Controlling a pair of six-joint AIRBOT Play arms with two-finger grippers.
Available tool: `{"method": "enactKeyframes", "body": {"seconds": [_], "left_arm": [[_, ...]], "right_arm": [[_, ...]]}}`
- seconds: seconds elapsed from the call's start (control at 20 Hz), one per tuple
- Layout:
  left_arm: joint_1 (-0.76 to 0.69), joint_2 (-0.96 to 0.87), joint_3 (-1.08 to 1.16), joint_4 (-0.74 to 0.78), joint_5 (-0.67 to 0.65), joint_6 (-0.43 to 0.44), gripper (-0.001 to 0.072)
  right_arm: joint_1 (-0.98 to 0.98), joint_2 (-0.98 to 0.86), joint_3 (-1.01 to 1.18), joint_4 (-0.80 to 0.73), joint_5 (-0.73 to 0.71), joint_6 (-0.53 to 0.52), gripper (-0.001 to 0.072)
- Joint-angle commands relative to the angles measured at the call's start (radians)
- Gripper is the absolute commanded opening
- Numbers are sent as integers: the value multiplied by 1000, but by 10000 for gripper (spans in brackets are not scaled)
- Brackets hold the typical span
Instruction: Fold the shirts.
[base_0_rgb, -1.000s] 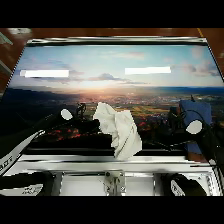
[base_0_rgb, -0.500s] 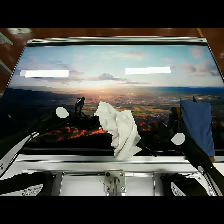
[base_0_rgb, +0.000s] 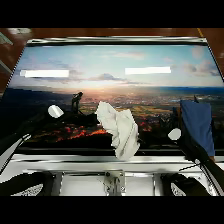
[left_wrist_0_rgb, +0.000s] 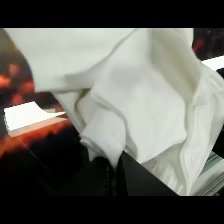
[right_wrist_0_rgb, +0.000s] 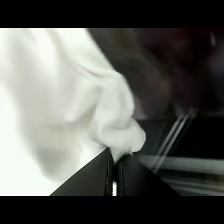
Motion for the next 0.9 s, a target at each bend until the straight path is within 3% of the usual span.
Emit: {"method": "enactKeyframes", "body": {"seconds": [0.0,0.1,0.2,0.3,0.45,0.6,0.75,0.85], "left_arm": [[90,116,4,1,0,68,46],[179,245,36,0,-12,140,47],[261,387,101,0,-11,144,47],[314,517,187,0,19,145,47],[336,662,294,2,143,163,46],[336,747,361,42,212,163,47],[336,808,388,212,208,150,46],[336,844,388,361,194,47,46]], "right_arm": [[2,93,166,-169,73,-66,70],[2,201,309,-288,72,-50,70],[2,306,446,-358,4,29,70],[2,392,544,-345,-133,116,70],[2,452,639,-311,-252,139,70],[2,454,742,-312,-223,137,70],[2,454,843,-371,-140,102,70],[2,454,911,-478,-22,102,70]]}}
